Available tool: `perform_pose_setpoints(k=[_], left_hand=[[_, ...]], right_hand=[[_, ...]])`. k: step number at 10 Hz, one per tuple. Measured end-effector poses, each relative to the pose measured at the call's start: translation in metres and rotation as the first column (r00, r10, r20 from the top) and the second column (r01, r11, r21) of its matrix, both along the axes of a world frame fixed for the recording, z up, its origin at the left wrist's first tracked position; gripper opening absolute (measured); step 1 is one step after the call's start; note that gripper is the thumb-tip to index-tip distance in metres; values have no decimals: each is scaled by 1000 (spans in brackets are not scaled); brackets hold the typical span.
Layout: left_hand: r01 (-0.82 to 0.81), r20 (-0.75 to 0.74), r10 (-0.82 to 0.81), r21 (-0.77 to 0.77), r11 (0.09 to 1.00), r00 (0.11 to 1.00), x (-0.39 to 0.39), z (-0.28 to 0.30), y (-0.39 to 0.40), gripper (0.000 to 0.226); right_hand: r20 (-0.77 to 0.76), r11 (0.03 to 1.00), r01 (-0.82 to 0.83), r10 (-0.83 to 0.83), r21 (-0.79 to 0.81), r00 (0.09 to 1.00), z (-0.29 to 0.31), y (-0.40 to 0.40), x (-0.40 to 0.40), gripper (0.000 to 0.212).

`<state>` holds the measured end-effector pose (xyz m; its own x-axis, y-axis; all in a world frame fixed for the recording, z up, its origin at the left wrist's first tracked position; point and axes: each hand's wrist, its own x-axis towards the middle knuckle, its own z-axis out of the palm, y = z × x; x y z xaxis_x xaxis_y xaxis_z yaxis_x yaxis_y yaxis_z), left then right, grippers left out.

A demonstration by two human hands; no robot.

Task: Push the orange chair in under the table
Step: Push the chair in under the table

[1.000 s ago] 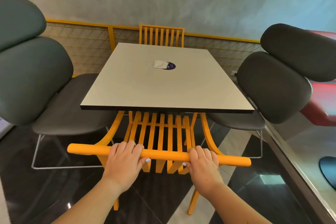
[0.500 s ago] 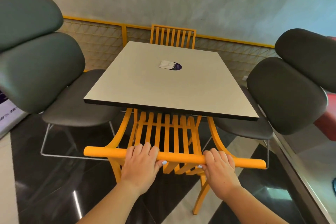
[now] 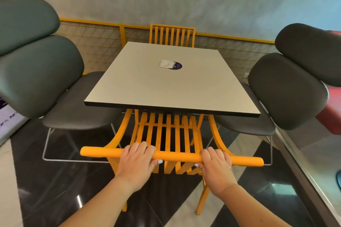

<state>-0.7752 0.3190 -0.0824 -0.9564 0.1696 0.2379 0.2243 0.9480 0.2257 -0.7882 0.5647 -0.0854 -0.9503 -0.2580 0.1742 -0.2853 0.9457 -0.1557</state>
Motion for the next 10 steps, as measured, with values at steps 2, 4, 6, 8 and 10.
perform_pose_setpoints(k=[2,4,6,8,10], left_hand=[[-13,-5,12,-28,1000,1000,-8,-1,-1,30],[-14,0,14,-28,1000,1000,-5,-3,-1,29],[-19,-36,17,-40,999,999,-5,-2,-1,29],[-27,-75,18,-125,992,997,1,0,-3,74],[-78,-172,63,-83,993,983,-9,30,0,74]], right_hand=[[-14,1000,21,-21,6,1000,-2,-1,-7,17],[-10,1000,26,-26,-5,1000,-5,-1,-5,16],[-17,1000,21,-21,7,1000,-2,-2,-4,17],[-66,1000,8,-8,4,998,3,1,0,71],[-127,1000,10,-9,7,992,37,-3,-21,75]])
